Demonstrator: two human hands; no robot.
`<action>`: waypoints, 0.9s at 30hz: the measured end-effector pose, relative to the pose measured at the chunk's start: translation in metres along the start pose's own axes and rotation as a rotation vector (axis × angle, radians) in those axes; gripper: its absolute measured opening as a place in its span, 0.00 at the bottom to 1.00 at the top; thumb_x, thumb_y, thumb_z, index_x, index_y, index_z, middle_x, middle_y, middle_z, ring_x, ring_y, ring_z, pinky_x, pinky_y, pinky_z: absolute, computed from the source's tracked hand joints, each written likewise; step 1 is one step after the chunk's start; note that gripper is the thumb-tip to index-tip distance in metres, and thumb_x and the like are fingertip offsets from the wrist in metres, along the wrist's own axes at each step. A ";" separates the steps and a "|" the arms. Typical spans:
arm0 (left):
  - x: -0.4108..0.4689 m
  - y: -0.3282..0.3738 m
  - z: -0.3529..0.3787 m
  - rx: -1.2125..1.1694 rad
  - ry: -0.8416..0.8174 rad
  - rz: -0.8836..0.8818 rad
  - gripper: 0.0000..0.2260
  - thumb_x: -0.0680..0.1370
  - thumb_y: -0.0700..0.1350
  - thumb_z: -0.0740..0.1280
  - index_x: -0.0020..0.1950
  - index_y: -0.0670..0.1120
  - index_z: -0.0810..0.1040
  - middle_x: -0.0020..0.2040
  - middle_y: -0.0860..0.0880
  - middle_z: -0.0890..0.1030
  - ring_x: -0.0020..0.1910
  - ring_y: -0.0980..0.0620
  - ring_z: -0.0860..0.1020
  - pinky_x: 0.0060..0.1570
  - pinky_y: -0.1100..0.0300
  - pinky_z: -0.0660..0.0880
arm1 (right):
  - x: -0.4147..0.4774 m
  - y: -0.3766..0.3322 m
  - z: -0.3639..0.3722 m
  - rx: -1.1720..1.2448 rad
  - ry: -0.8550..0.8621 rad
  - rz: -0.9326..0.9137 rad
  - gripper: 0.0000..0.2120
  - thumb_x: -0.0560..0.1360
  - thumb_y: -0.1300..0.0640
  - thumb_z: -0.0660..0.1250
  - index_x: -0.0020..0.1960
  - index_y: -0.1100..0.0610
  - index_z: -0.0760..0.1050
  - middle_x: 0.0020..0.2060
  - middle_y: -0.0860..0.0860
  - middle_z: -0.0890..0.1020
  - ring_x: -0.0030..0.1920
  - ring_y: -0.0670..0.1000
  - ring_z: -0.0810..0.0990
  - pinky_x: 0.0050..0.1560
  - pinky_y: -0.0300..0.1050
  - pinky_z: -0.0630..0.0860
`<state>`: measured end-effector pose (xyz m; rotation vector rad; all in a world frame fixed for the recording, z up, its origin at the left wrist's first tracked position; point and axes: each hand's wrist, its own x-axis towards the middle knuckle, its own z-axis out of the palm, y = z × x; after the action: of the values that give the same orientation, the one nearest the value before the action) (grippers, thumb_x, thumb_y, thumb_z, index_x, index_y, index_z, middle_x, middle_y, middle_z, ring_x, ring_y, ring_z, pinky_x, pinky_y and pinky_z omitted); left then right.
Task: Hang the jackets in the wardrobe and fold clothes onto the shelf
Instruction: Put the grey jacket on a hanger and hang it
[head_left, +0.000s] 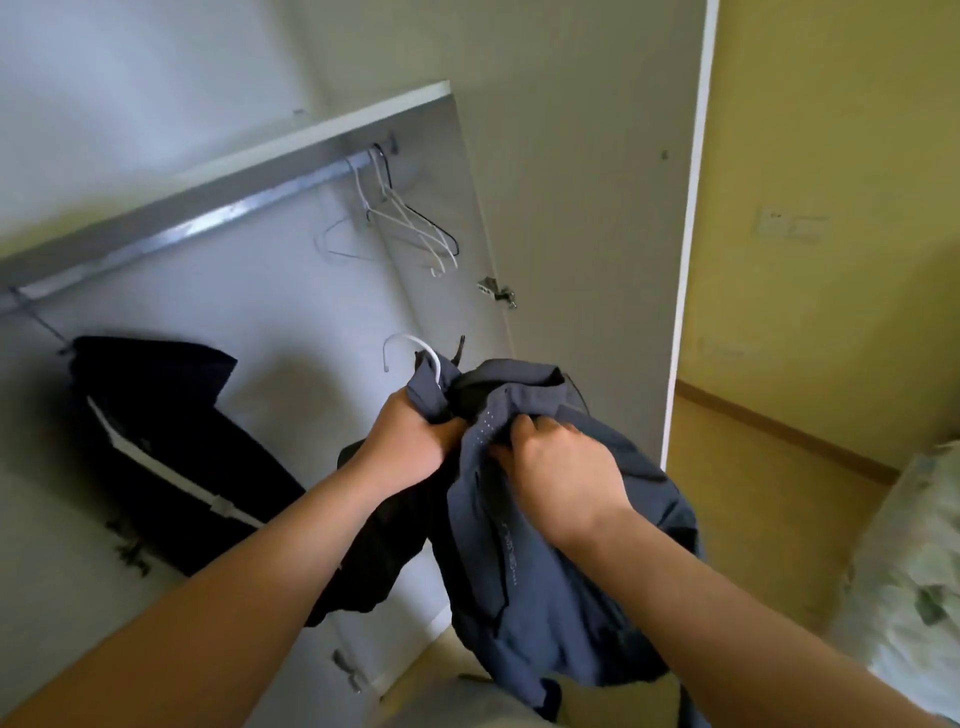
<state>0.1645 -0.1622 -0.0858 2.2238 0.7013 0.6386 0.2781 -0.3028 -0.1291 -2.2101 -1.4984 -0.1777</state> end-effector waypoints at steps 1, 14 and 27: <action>0.003 -0.003 -0.003 0.019 0.018 -0.004 0.12 0.68 0.45 0.67 0.50 0.53 0.79 0.43 0.52 0.84 0.46 0.47 0.83 0.48 0.43 0.80 | 0.005 -0.002 0.005 0.057 0.008 0.010 0.09 0.82 0.52 0.60 0.56 0.57 0.72 0.50 0.56 0.80 0.50 0.60 0.79 0.39 0.49 0.68; 0.070 -0.065 -0.060 0.284 0.257 0.100 0.09 0.79 0.52 0.70 0.42 0.52 0.73 0.33 0.55 0.76 0.33 0.54 0.77 0.33 0.64 0.69 | 0.104 -0.040 0.025 0.278 0.021 0.228 0.11 0.84 0.52 0.56 0.57 0.59 0.69 0.54 0.58 0.78 0.53 0.61 0.77 0.47 0.52 0.74; 0.215 -0.218 -0.148 0.599 0.352 0.233 0.26 0.65 0.35 0.74 0.62 0.48 0.76 0.39 0.44 0.79 0.43 0.38 0.79 0.43 0.49 0.77 | 0.292 -0.109 0.136 0.112 0.070 0.334 0.06 0.83 0.53 0.57 0.55 0.55 0.67 0.54 0.54 0.78 0.53 0.60 0.79 0.40 0.50 0.64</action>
<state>0.1667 0.1770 -0.1047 2.8056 0.9040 1.0646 0.2755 0.0368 -0.1127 -2.2977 -1.0562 -0.0608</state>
